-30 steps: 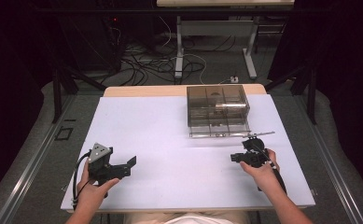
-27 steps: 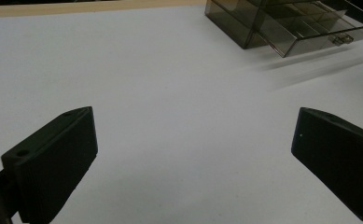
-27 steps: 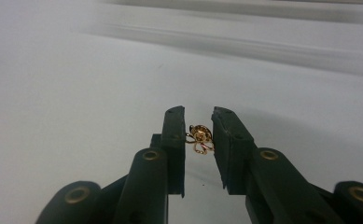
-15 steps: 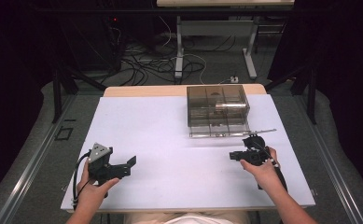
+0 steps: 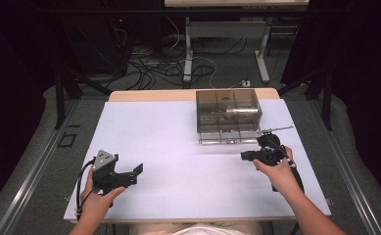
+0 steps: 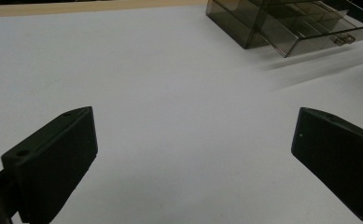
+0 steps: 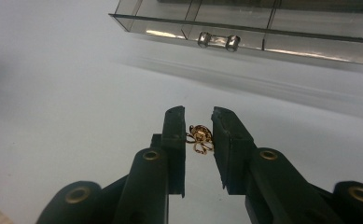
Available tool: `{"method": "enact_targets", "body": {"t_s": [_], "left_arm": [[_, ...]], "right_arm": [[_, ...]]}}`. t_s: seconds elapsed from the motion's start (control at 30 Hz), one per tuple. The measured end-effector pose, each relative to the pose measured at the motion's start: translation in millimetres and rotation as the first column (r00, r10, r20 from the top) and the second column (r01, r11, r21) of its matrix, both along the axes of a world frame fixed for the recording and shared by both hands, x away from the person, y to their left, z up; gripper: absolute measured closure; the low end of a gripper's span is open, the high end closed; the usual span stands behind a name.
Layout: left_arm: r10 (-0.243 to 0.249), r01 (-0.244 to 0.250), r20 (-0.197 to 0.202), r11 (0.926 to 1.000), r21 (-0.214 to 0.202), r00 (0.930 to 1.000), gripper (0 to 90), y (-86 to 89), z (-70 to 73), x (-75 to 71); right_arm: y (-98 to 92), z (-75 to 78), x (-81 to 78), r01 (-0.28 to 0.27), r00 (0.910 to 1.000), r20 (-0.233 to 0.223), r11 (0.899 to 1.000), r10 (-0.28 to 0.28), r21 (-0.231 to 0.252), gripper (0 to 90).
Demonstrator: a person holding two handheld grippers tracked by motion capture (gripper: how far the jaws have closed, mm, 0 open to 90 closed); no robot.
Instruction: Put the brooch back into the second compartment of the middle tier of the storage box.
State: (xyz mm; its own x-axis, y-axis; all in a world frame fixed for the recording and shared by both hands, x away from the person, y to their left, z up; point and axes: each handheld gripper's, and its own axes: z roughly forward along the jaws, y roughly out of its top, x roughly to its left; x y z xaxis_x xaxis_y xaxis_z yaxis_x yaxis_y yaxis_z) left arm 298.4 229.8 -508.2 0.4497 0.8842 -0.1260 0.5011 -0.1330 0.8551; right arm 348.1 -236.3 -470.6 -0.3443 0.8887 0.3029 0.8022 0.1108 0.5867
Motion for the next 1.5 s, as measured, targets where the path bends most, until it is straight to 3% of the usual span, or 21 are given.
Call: {"method": "enact_targets", "body": {"t_s": [0.53, 1.1, 1.5], "left_arm": [[-0.003, 0.003, -0.001, 1.0000, 0.002, 1.0000, 0.2, -0.7, -0.1, -0.2], [-0.004, 0.004, -0.004, 1.0000, -0.003, 1.0000, 0.3, -1.1, -0.3, -0.1], [-0.005, 0.005, -0.004, 1.0000, 0.001, 1.0000, 0.3, -0.8, -0.4, 0.2]], "right_arm": [[3.5, 17.4, 16.2, -0.004, 0.9998, 0.019, 1.000, 0.003, 0.003, 75.0], [-0.3, 34.5, 38.6, 0.034, 0.9993, 0.012, 0.998, -0.034, 0.057, 75.1], [-0.4, 38.3, 55.0, 0.059, 0.9981, 0.014, 0.994, -0.061, 0.087, 75.2]]}}
